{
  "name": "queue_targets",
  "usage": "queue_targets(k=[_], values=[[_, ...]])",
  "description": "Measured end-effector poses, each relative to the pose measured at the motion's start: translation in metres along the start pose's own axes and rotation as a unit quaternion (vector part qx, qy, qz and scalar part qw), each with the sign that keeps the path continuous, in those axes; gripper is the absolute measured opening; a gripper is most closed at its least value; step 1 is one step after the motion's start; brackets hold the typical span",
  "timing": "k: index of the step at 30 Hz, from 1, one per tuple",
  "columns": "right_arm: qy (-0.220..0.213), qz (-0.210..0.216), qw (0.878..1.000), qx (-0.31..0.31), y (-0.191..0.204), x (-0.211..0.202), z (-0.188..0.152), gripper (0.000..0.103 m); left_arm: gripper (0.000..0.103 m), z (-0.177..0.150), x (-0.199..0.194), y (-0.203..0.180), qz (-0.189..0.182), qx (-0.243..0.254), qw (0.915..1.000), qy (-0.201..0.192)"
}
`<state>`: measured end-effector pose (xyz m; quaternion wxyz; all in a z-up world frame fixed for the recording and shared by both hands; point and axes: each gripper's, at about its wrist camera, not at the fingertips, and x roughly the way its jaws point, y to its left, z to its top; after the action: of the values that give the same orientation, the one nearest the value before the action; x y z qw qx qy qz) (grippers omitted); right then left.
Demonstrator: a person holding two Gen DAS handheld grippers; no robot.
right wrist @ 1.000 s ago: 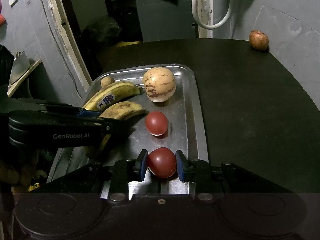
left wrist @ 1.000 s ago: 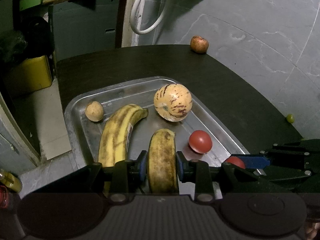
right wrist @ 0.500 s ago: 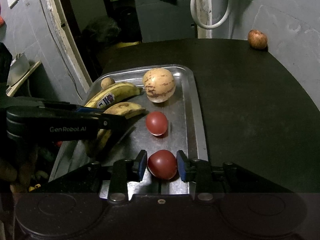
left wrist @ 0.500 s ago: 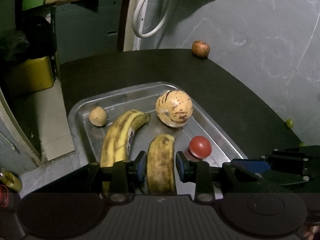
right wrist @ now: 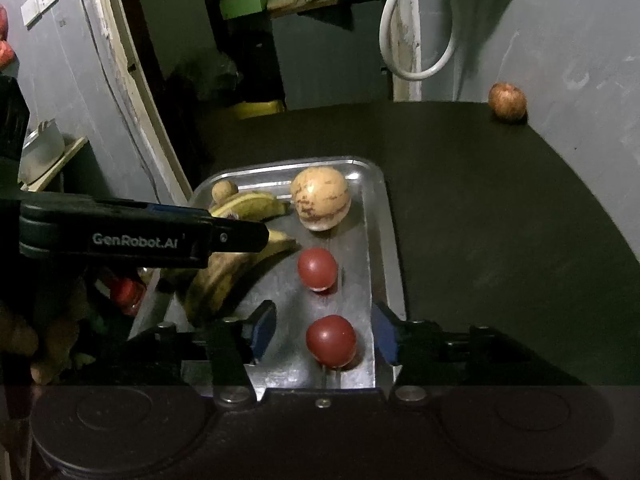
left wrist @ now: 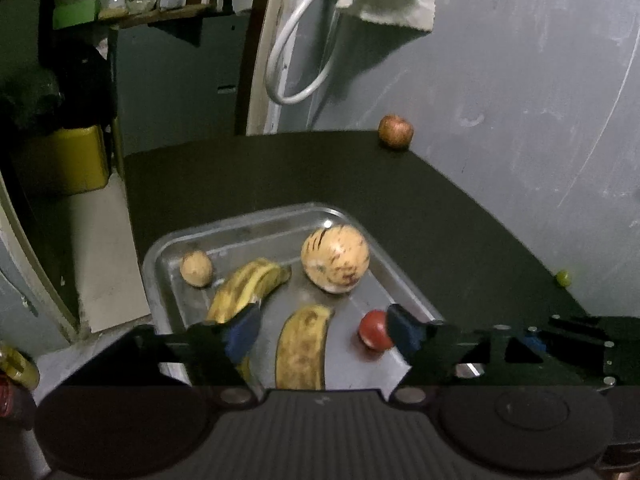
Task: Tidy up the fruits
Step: 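Withdraw both tools from the tray toward the remaining fruits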
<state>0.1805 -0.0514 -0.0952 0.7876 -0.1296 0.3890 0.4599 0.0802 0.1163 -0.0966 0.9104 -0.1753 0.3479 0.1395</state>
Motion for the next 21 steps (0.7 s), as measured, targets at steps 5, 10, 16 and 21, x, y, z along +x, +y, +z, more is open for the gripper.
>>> queue_targets(k=[5, 10, 16, 21], values=[[-0.019, -0.004, 1.0, 0.009, -0.002, -0.018, 0.003, 0.074, 0.091, 0.008, -0.013, -0.003, 0.004, 0.0, 0.9999, -0.014], [-0.039, -0.002, 0.999, 0.017, -0.004, -0.043, 0.005, 0.085, 0.1, 0.016, -0.029, -0.012, 0.006, 0.0, 0.9996, -0.028], [-0.08, -0.004, 0.996, 0.035, -0.004, -0.086, 0.007, 0.098, 0.102, 0.025, -0.058, -0.028, 0.009, 0.012, 0.9989, -0.044], [-0.113, 0.003, 0.992, 0.06, -0.005, -0.129, 0.001, 0.102, 0.102, 0.027, -0.091, -0.038, 0.005, 0.013, 0.9981, -0.06]])
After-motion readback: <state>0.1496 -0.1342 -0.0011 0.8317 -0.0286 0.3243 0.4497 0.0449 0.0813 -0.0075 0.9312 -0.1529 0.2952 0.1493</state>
